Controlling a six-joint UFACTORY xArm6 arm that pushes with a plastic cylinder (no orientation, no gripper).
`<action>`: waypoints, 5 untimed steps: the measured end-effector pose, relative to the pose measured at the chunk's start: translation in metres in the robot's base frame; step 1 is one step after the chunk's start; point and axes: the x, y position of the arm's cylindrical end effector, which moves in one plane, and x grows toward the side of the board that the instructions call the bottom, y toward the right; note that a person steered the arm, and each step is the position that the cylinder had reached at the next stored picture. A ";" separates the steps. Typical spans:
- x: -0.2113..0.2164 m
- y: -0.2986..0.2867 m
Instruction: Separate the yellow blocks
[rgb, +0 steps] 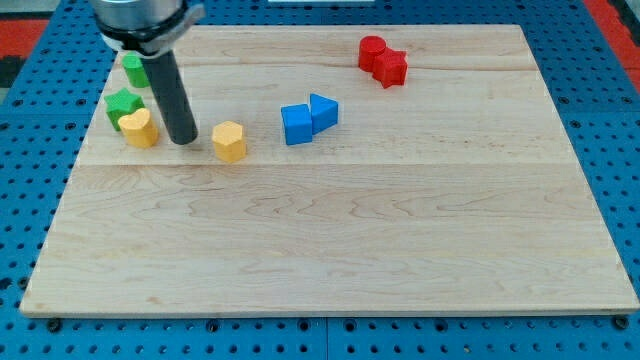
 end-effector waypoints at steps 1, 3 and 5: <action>-0.026 0.064; 0.046 0.077; -0.012 0.056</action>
